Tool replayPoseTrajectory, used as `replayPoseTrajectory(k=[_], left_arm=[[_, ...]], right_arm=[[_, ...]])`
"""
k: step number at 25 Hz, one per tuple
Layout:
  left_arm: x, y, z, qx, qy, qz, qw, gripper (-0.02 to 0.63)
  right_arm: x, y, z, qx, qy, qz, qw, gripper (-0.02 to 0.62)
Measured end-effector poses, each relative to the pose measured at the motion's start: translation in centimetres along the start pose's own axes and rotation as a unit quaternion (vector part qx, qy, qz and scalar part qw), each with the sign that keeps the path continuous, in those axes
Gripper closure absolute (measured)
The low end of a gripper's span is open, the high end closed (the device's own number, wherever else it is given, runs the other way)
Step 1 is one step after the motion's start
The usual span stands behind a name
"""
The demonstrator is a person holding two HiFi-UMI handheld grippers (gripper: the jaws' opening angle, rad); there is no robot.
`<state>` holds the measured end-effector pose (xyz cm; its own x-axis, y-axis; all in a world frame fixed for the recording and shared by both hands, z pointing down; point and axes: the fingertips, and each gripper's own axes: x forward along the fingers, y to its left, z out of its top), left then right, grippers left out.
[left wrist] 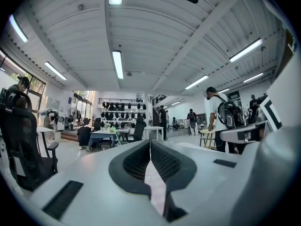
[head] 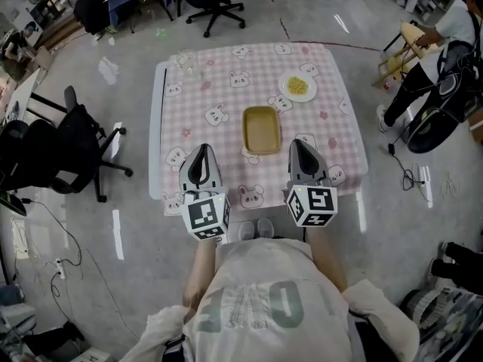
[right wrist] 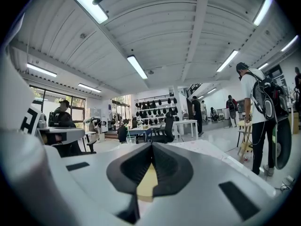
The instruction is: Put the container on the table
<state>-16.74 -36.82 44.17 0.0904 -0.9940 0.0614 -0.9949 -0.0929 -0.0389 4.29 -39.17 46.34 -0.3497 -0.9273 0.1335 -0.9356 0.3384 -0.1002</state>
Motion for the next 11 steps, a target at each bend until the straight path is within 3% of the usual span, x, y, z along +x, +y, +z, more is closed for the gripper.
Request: replayPoseTrajectory(k=[11], left_arm=[[0.04, -0.1, 0.06, -0.006, -0.003, -0.002, 1.0, 0.578]], right_arm=[[-0.22, 0.39, -0.44, -0.001, 0.004, 0.006, 1.0, 0.566]])
